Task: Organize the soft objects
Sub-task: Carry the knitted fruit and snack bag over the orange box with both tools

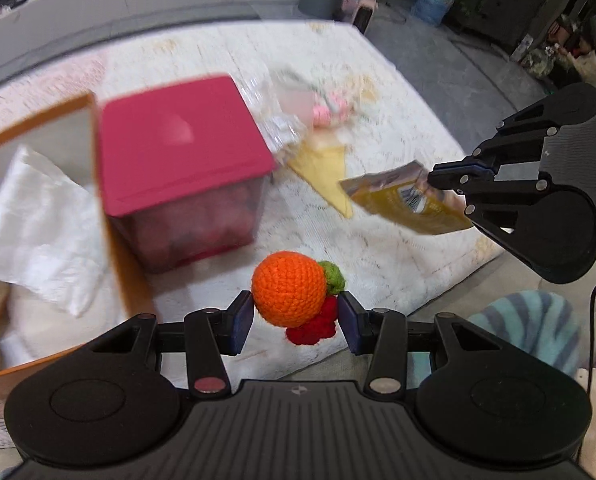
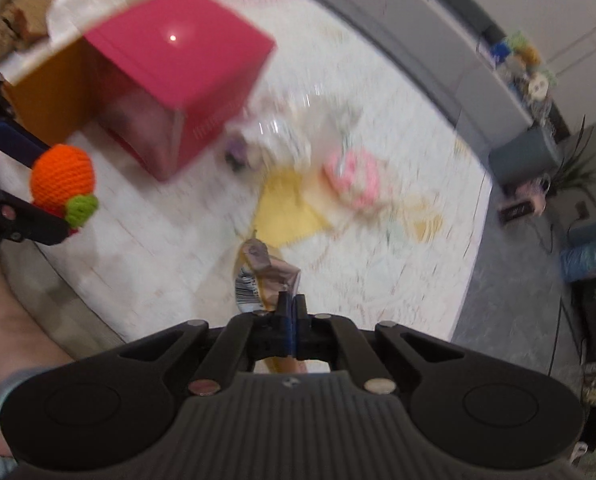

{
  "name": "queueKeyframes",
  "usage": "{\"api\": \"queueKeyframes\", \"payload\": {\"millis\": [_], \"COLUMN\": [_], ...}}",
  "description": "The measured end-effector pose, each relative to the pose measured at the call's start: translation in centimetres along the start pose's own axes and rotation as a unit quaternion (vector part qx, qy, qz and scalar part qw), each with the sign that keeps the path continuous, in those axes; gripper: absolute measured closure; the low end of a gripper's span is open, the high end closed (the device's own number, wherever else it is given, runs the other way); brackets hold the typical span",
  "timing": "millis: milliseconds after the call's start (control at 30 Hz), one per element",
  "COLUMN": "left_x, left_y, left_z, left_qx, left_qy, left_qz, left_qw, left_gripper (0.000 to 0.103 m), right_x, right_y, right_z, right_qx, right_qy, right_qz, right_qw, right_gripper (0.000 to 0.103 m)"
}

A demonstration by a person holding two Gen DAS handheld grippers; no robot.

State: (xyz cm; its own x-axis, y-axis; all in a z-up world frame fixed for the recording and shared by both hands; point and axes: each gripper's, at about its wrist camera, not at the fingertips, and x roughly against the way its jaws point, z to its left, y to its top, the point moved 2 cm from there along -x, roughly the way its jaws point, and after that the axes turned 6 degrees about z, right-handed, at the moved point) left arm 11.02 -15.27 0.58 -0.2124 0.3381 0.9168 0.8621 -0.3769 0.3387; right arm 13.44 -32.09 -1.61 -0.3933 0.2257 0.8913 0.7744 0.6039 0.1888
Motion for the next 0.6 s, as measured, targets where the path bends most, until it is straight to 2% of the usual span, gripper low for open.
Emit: {"api": "queueKeyframes", "payload": {"millis": [100, 233, 300, 400, 433, 500, 533, 567, 600], "left_x": [2.9, 5.8, 6.5, 6.7, 6.5, 6.1, 6.0, 6.3, 6.6], "left_y": [-0.3, -0.7, -1.2, -2.4, -2.9, -3.9, -4.2, -4.7, -4.8], "left_z": [1.3, 3.8, 4.9, 5.9, 6.2, 6.9, 7.2, 7.7, 8.2], "left_qx": [0.005, 0.020, 0.031, 0.036, 0.038, 0.038, 0.038, 0.041, 0.042], "left_qy": [0.003, 0.024, 0.024, 0.023, 0.022, 0.024, 0.028, 0.032, 0.037], "left_qz": [-0.025, -0.050, -0.056, -0.056, -0.053, -0.047, -0.046, -0.050, -0.057], "left_qw": [0.9997, 0.9982, 0.9977, 0.9975, 0.9977, 0.9979, 0.9978, 0.9974, 0.9968], "left_gripper": [0.051, 0.051, 0.051, 0.051, 0.051, 0.051, 0.051, 0.051, 0.051], "right_x": [3.5, 7.9, 8.5, 6.6, 5.6, 3.2, 1.8, 0.4, -0.8], "right_y": [1.1, 3.2, 4.2, 4.8, 4.7, 4.3, 4.1, 3.7, 3.4], "right_z": [0.6, 1.6, 2.4, 4.3, 5.0, 6.3, 6.9, 7.5, 8.0], "right_qx": [0.011, 0.028, 0.039, 0.055, 0.059, 0.066, 0.070, 0.074, 0.077], "right_qy": [-0.016, -0.011, -0.002, 0.028, 0.038, 0.052, 0.056, 0.057, 0.060], "right_qz": [-0.039, -0.074, -0.069, -0.038, -0.027, -0.005, 0.007, 0.015, 0.022], "right_qw": [0.999, 0.997, 0.997, 0.997, 0.997, 0.996, 0.996, 0.996, 0.995], "right_gripper": [0.103, 0.103, 0.103, 0.103, 0.100, 0.080, 0.060, 0.055, 0.054]}}
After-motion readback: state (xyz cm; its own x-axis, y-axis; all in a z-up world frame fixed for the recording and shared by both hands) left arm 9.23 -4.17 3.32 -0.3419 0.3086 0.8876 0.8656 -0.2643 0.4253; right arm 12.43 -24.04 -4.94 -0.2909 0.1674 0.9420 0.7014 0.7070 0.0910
